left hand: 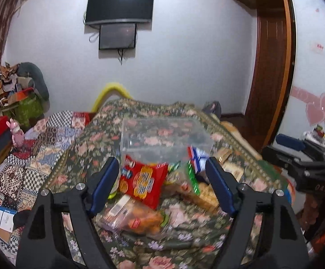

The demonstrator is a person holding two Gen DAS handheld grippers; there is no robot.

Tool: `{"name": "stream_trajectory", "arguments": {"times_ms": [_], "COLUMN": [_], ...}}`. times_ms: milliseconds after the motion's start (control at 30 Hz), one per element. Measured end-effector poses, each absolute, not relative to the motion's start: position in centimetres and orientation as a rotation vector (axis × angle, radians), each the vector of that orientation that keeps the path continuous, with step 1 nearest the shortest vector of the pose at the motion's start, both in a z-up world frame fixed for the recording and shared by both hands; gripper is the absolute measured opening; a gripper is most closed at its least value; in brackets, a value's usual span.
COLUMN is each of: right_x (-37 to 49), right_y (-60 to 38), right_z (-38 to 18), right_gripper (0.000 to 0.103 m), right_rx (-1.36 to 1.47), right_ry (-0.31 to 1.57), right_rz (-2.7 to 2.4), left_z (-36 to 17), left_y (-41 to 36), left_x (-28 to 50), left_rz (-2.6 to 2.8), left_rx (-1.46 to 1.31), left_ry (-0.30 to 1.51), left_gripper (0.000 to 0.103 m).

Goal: Organize snacks
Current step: 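Grasp the square barcode cracker pack with the right tool while the left tool grasps the orange fried-snack bag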

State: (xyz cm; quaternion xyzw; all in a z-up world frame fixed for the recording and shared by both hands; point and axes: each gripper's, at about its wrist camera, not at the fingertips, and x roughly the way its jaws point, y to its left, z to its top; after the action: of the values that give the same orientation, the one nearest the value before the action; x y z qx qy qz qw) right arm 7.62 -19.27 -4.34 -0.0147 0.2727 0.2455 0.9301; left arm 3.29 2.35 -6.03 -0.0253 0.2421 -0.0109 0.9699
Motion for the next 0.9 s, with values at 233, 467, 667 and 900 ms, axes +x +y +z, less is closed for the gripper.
{"name": "stream_trajectory", "arguments": {"times_ms": [233, 467, 667, 900], "right_x": [9.4, 11.4, 12.9, 13.9], "right_y": [-19.9, -20.1, -20.0, -19.9], "right_z": [-8.4, -10.8, -12.3, -13.2], "right_gripper": [0.078, 0.078, 0.078, 0.087], "right_rx": [-0.055, -0.053, -0.045, -0.029], "right_ry": [0.704, 0.812, 0.865, 0.902], "right_rz": [0.476, 0.463, 0.463, 0.485], "left_z": [-11.3, -15.7, -17.4, -18.9], "left_y": [4.8, 7.6, 7.7, 6.8], "left_x": [4.8, 6.7, 7.7, 9.6], "left_rz": [0.002, 0.056, -0.011, 0.006], "left_rx": [-0.055, -0.085, -0.151, -0.129], "left_ry": [0.651, 0.769, 0.828, 0.855], "left_gripper": [0.079, 0.079, 0.08, 0.102]}}
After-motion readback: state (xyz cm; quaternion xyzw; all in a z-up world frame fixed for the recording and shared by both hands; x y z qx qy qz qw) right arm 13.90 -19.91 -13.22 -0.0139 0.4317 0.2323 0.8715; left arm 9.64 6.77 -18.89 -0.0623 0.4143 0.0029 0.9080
